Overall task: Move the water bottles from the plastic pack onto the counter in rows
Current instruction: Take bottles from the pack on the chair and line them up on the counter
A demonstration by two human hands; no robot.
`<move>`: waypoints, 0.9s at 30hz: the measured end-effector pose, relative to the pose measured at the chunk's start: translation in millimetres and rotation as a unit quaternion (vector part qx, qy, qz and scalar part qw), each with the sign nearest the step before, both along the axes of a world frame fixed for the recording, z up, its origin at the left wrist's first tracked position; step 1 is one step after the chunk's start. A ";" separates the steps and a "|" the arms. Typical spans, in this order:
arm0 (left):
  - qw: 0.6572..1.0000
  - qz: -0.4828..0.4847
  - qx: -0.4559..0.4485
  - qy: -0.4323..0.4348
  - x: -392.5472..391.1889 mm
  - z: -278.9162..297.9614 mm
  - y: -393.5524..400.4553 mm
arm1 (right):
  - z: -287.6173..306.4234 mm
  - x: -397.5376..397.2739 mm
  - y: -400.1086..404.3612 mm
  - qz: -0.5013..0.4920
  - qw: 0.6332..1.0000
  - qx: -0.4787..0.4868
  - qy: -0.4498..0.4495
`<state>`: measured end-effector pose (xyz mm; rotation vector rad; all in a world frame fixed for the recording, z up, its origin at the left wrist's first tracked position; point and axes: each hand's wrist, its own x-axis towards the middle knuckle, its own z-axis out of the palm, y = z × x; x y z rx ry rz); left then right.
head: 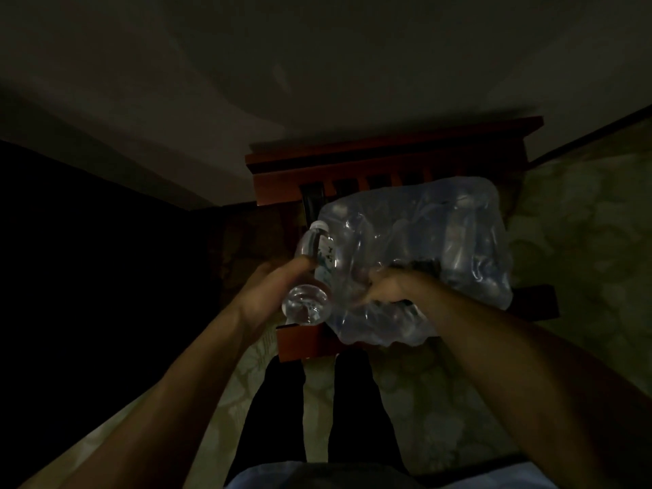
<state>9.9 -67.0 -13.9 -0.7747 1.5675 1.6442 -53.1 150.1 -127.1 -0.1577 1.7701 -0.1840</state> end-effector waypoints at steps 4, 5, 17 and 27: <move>1.000 -0.001 0.002 0.000 -1.9 8.0 7.6 | 16.4 -9.4 19.1 -0.056 0.994 -0.030 0.086; 1.000 -0.004 0.000 0.002 -2.3 10.2 9.9 | 19.7 -8.8 24.1 -0.085 0.991 -0.032 0.103; 1.000 -0.011 -0.011 -0.014 -4.3 32.2 33.7 | 51.7 39.1 44.2 -0.423 0.878 -0.047 0.218; 1.000 -0.023 -0.006 -0.002 -17.5 67.5 49.7 | 127.1 14.3 49.2 -0.205 0.940 0.093 0.256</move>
